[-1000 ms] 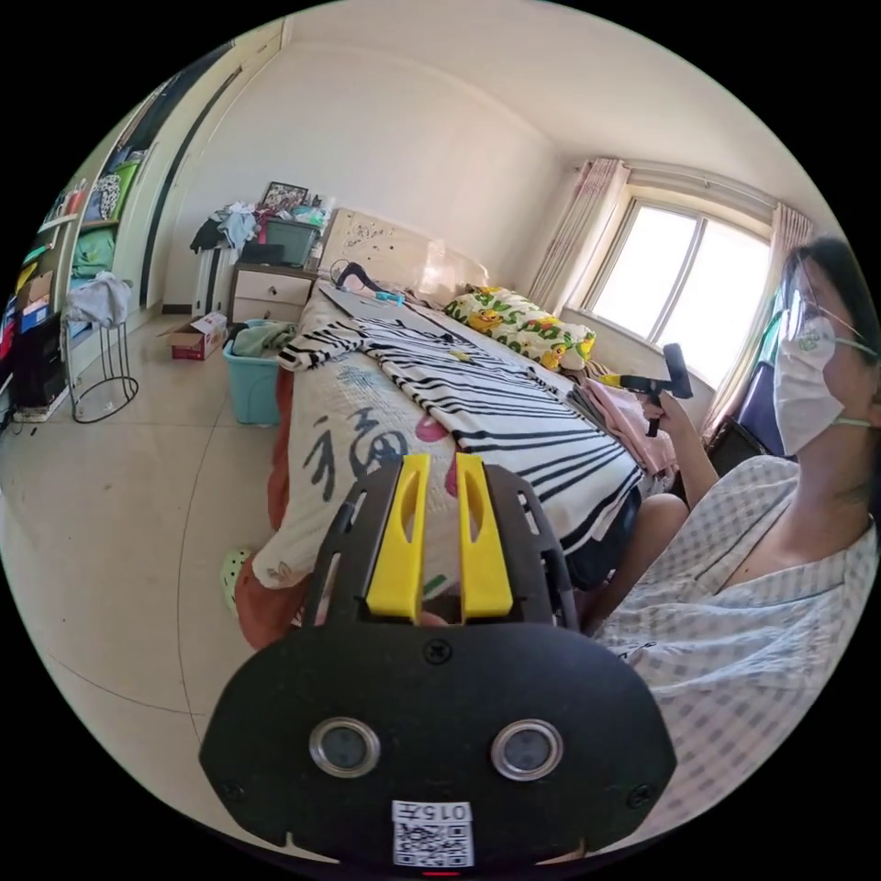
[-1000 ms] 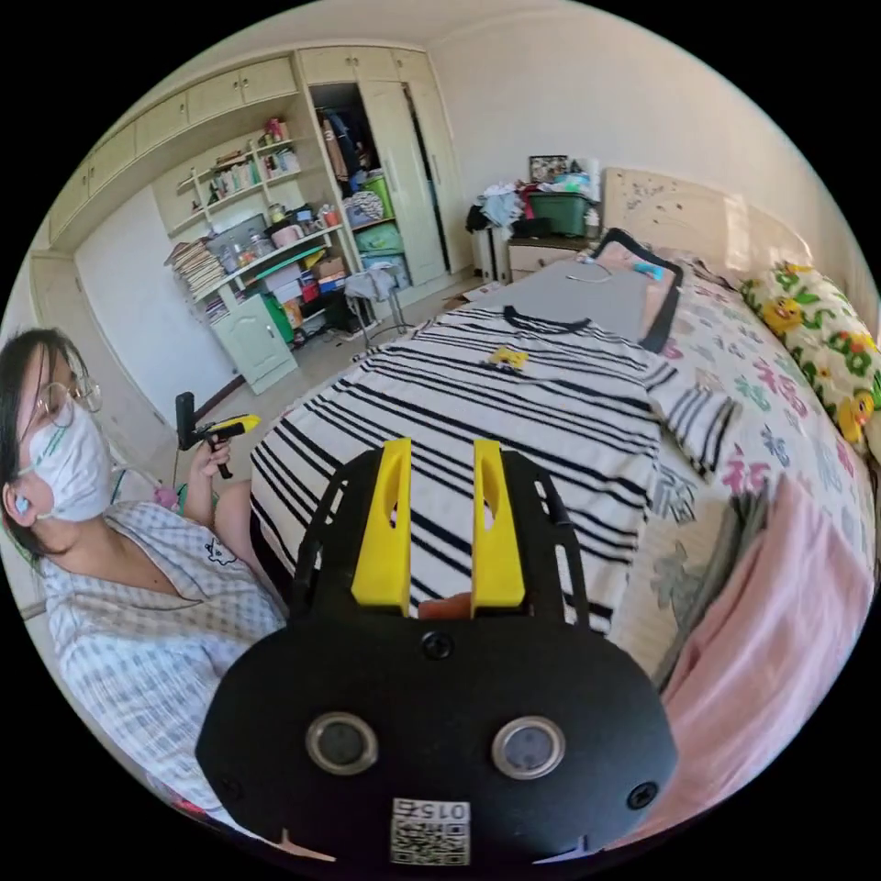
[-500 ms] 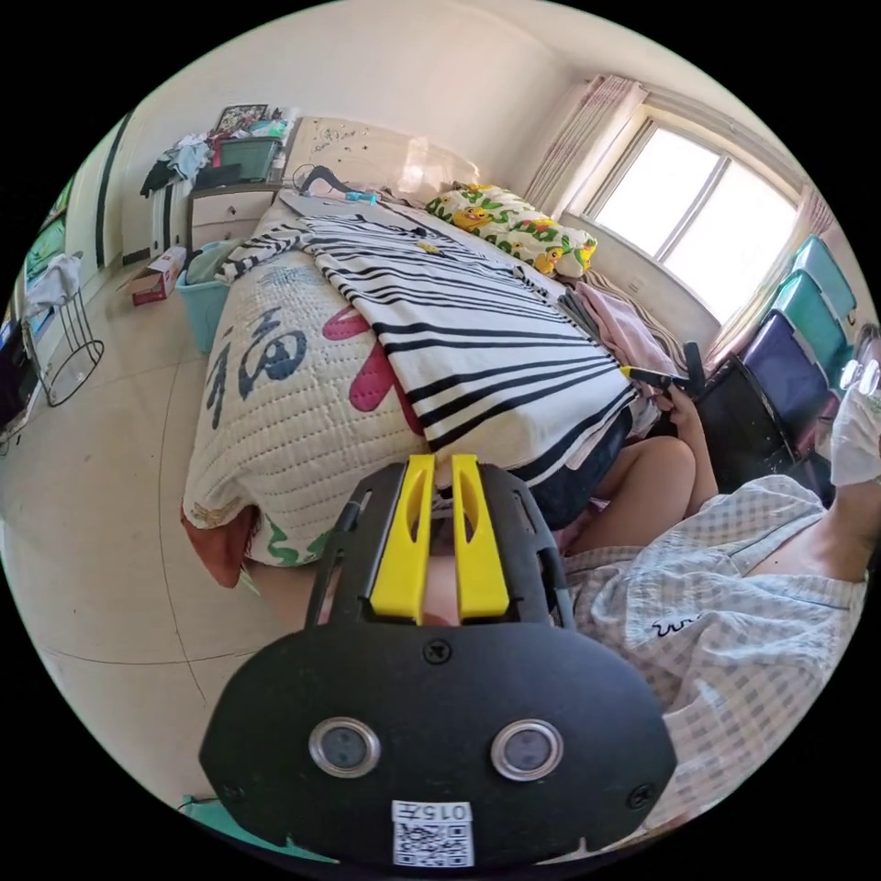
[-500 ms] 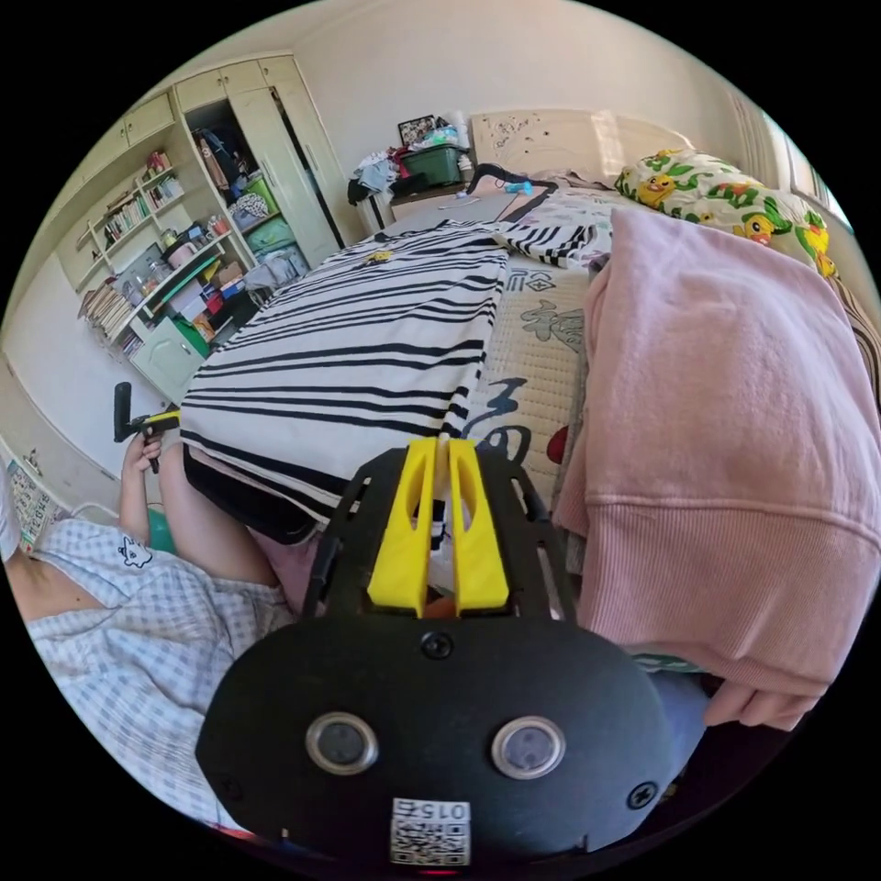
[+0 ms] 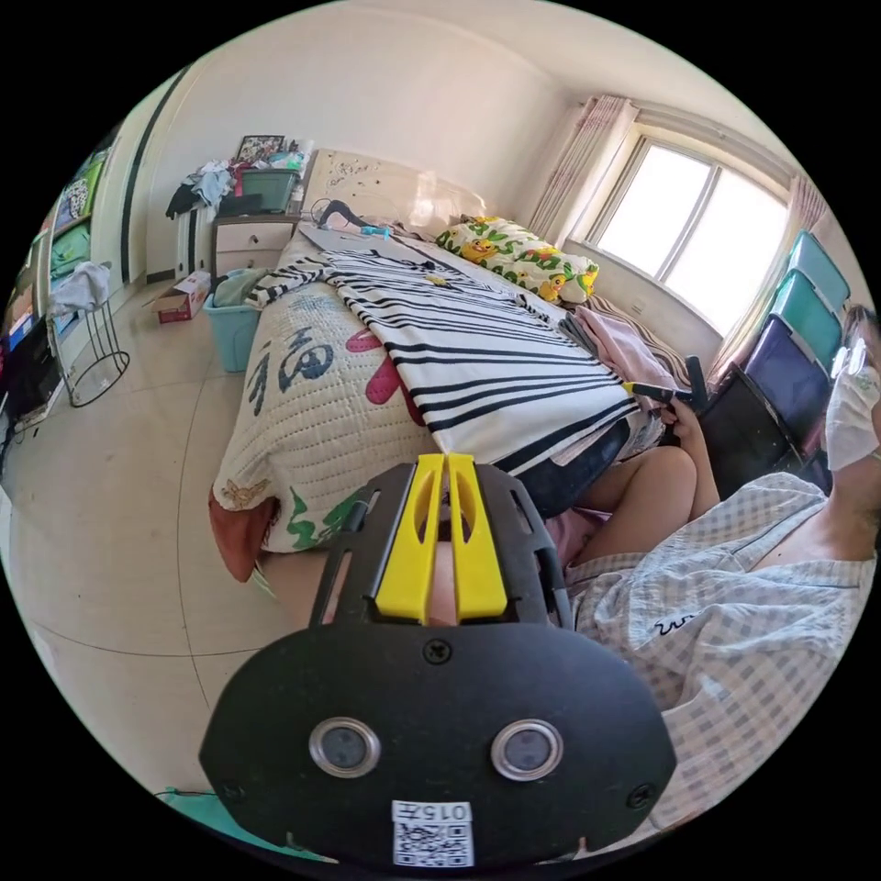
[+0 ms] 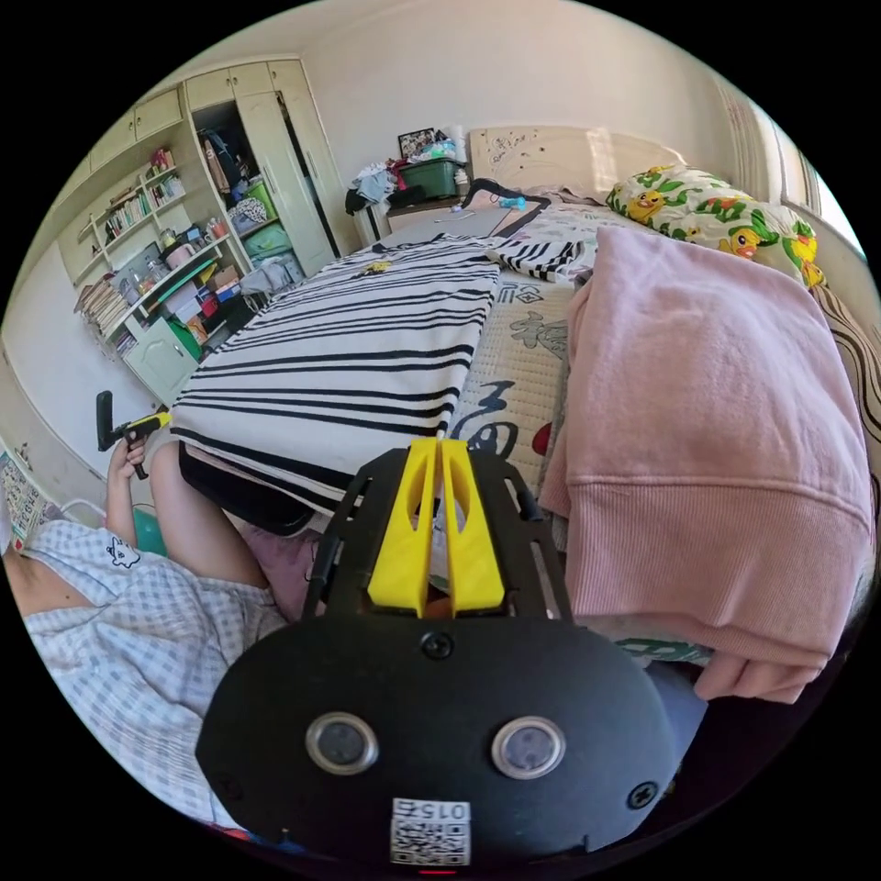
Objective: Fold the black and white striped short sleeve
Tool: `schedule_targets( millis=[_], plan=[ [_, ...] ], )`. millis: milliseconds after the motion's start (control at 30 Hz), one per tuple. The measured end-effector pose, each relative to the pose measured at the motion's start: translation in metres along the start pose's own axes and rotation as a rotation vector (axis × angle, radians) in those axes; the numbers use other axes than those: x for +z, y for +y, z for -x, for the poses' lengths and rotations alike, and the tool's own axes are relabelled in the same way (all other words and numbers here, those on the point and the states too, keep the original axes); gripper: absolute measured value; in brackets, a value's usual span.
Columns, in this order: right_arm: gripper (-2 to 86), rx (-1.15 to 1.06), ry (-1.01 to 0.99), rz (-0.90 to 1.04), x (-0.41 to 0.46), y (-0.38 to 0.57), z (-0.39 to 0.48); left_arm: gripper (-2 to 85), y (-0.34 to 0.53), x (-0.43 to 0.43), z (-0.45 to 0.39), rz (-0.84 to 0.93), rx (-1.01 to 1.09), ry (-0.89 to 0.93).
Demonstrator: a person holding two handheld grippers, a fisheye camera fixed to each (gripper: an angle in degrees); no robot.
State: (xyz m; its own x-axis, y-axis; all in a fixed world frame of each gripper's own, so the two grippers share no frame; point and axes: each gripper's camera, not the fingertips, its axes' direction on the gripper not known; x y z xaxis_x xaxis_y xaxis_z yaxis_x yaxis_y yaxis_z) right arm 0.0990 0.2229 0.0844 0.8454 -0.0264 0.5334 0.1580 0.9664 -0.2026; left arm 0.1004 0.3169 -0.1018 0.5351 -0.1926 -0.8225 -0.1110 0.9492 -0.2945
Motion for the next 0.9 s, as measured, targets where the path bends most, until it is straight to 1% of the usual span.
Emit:
schedule_targets(
  millis=[100,300,433,500,600,733,767,900],
  plan=[
    [-0.9,-0.028,0.040,0.057,0.006,-0.009,0.014,-0.2,-0.009,0.013,-0.004,0.053,0.011,-0.024],
    [-0.9,-0.020,0.049,0.058,-0.012,-0.011,0.032,-0.3,-0.019,0.010,-0.025,0.093,0.052,-0.101],
    [-0.9,-0.009,0.044,-0.022,-0.041,-0.008,0.043,-0.2,-0.008,-0.028,-0.036,-0.009,0.037,-0.113],
    [-0.9,-0.020,0.039,-0.003,-0.045,-0.008,0.049,-0.2,-0.003,-0.041,-0.040,-0.050,0.030,-0.120],
    [-0.9,-0.033,0.058,0.055,-0.041,-0.013,0.059,-0.2,0.000,-0.037,-0.044,-0.035,0.029,-0.145],
    [-0.5,-0.031,0.059,0.122,-0.033,-0.022,0.070,-0.1,-0.003,-0.013,-0.032,0.008,-0.011,-0.104],
    [-0.4,-0.024,0.051,0.121,-0.035,-0.023,0.070,-0.1,-0.005,-0.009,-0.032,0.035,-0.006,-0.089],
    [2.5,-0.007,-0.027,0.078,-0.057,-0.020,0.072,0.0,-0.005,-0.016,-0.034,0.021,0.004,-0.068]
  ],
)
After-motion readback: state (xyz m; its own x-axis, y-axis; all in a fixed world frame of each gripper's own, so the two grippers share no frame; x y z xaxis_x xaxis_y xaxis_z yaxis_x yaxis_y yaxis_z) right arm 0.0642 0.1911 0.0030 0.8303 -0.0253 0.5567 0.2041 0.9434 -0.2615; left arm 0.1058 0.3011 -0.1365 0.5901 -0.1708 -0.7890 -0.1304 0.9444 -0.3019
